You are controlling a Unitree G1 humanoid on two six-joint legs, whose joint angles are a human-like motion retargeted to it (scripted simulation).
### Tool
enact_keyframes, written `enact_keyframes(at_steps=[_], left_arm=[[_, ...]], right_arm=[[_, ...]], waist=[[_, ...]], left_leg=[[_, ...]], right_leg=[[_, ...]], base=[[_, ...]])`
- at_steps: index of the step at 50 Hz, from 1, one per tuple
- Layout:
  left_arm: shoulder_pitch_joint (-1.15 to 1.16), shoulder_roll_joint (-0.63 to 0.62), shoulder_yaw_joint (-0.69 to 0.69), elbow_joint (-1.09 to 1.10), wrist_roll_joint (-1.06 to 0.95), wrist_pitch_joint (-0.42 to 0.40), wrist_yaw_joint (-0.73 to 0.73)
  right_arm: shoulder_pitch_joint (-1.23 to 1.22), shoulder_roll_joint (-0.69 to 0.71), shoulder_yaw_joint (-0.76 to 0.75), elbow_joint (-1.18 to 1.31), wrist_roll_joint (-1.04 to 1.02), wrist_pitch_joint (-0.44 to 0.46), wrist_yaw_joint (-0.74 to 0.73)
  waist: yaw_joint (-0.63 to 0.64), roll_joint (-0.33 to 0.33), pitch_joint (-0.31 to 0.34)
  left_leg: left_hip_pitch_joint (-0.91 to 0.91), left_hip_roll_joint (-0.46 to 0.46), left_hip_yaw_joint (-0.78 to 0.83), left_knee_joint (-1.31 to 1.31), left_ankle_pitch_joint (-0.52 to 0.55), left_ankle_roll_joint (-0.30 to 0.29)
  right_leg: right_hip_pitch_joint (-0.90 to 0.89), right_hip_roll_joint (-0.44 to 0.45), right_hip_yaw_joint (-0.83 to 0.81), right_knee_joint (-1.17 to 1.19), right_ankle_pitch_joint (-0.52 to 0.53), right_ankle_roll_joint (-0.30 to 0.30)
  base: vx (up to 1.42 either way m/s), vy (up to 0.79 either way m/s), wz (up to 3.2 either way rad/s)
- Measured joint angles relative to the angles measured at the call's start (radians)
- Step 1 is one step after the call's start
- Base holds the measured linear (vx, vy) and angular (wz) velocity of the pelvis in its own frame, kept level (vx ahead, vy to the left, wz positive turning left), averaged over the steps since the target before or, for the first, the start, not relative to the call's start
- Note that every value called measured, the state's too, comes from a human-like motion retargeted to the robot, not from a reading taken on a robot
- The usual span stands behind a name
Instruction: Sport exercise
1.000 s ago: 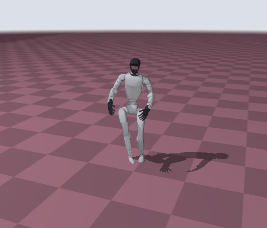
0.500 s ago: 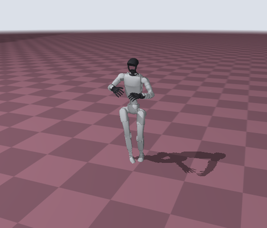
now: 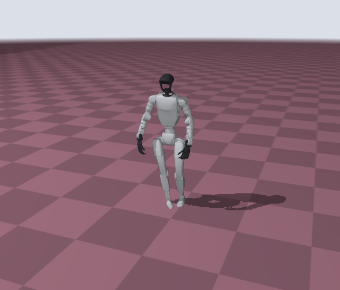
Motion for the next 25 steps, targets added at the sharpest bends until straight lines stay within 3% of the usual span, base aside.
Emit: enact_keyframes(at_steps=[13, 25], left_arm=[[-0.008, -0.056, 0.008, 0.199, -0.047, -0.032, 0.037], [-0.100, -0.029, -0.034, 0.036, -0.008, -0.106, 0.175]], right_arm=[[0.109, 0.018, -0.109, 0.085, 0.032, -0.055, -0.118], [0.091, -0.008, -0.112, -0.151, 0.019, -0.134, -0.294]], waist=[[0.004, 0.019, 0.014], [0.003, 0.009, 0.036]], left_leg=[[0.043, 0.010, 0.014, -0.001, 0.004, -0.006], [0.090, 0.010, 0.041, 0.020, -0.008, 0.030]], right_leg=[[0.086, -0.008, 0.020, -0.109, 0.059, 0.000], [0.147, -0.011, 0.080, -0.133, 0.063, 0.000]], base=[[0.00, 0.00, -0.04], [0.00, 0.03, -0.27]])
